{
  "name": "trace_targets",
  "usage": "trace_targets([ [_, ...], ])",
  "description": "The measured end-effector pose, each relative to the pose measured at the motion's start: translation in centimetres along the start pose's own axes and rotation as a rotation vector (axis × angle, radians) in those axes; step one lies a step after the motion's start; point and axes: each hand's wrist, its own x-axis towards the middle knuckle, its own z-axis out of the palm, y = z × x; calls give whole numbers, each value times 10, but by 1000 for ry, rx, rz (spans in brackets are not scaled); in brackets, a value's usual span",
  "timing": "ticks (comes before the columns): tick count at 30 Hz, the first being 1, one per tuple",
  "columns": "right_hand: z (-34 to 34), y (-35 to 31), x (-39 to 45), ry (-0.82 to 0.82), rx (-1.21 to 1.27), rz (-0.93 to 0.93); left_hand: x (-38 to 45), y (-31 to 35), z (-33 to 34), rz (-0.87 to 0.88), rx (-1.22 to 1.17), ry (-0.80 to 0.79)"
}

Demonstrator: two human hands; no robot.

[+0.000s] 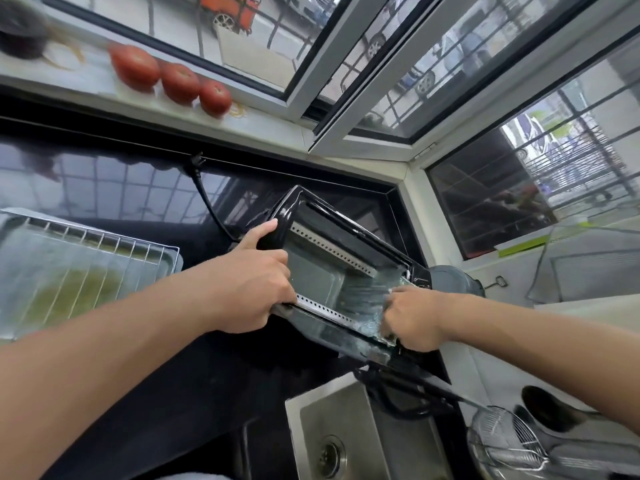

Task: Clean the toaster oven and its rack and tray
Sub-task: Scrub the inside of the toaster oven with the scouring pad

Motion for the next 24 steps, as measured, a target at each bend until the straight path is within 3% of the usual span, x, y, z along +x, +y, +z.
trace_targets([
  [4, -1, -14, 50, -110, -61, 100, -3, 1, -1, 26, 37, 4],
  [11, -13, -4, 126, -233, 36, -22, -14, 13, 3, -1, 80, -24],
  [20, -15, -20, 5, -119, -58, 99, -16, 20, 5, -38, 38, 8],
  [24, -7, -35, 3, -68, -109, 196, -11, 17, 5, -35, 35, -7],
])
